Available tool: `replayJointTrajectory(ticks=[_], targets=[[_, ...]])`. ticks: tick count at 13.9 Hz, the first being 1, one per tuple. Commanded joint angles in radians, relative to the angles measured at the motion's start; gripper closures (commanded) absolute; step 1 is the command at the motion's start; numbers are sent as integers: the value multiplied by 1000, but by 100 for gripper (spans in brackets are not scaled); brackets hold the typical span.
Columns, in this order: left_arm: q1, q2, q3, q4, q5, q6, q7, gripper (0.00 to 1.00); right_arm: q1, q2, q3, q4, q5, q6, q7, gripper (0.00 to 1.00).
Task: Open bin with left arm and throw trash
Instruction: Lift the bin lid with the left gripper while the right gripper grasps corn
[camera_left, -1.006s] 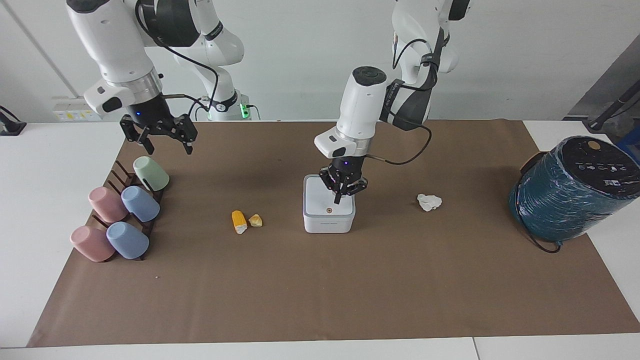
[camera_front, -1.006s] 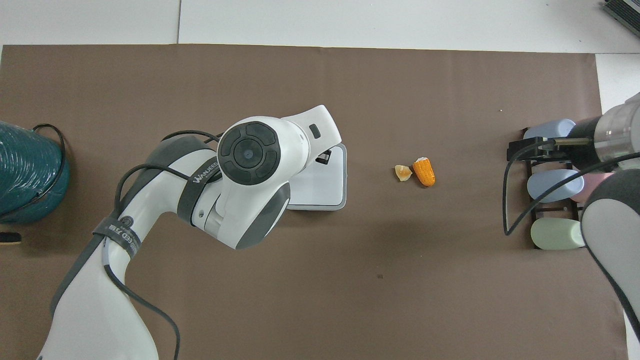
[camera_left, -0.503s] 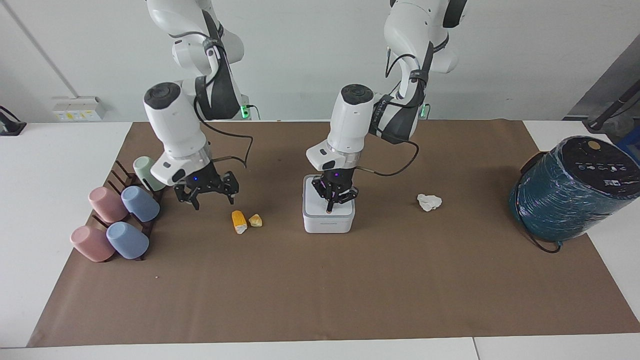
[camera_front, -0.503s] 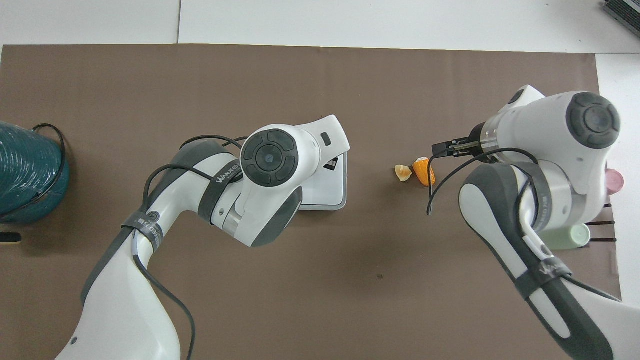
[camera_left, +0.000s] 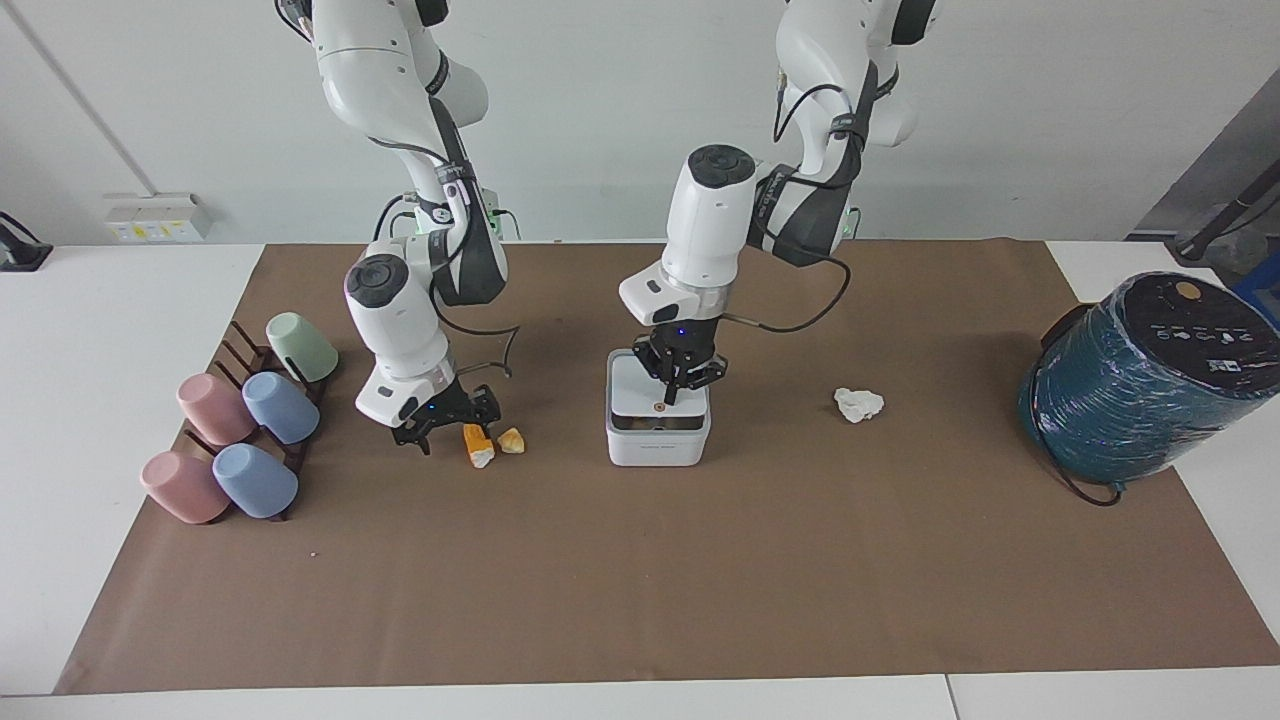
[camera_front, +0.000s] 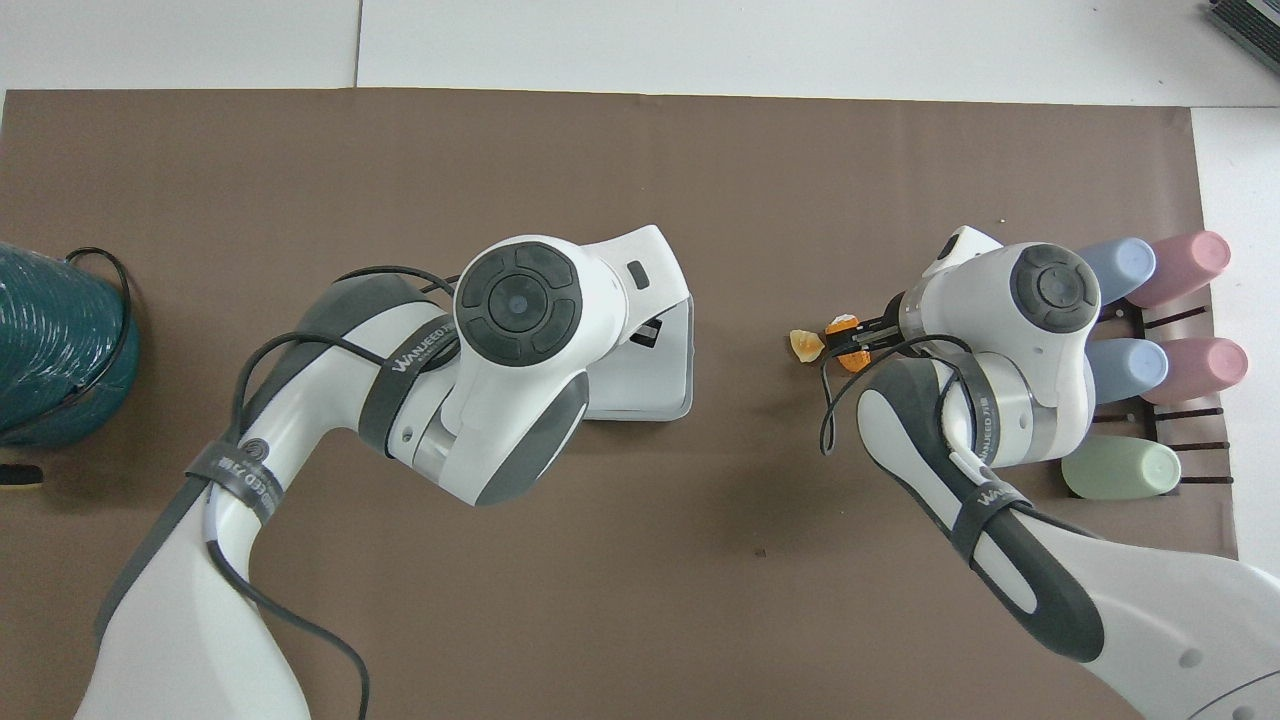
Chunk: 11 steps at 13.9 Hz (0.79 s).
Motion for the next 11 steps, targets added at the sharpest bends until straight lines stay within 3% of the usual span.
replayJointTrajectory(ticks=[1,2,4,5,6,7,8,9,10,11], targets=[[30,-107,7,-27,22,-156,-6,100,8,-11,2,-35,39,22,-40,2],[34,-130,9,-32,22,-209,-5,100,9,-14,2,-42,41,22,-40,3],[82,-173,7,-40,22,-283,6,100,9,-9,0,-44,41,24,-43,20],[95,-183,7,-40,22,-300,27,100,9,-6,0,-44,41,33,-45,38],[117,-183,7,-41,22,-288,49,100,9,-6,0,-42,41,35,-45,62],[144,-183,7,-55,22,-265,58,100,11,-3,0,-36,41,32,-37,96],[169,-188,7,-81,22,-226,64,100,14,-8,2,-24,42,19,-7,100],[178,-202,7,-118,22,-175,66,87,11,-18,0,-7,42,-11,13,100],[200,-208,7,-153,22,-123,69,24,9,-35,2,29,48,-75,23,100],[223,-222,7,-190,22,-72,98,0,11,-52,0,78,65,-146,64,100]])
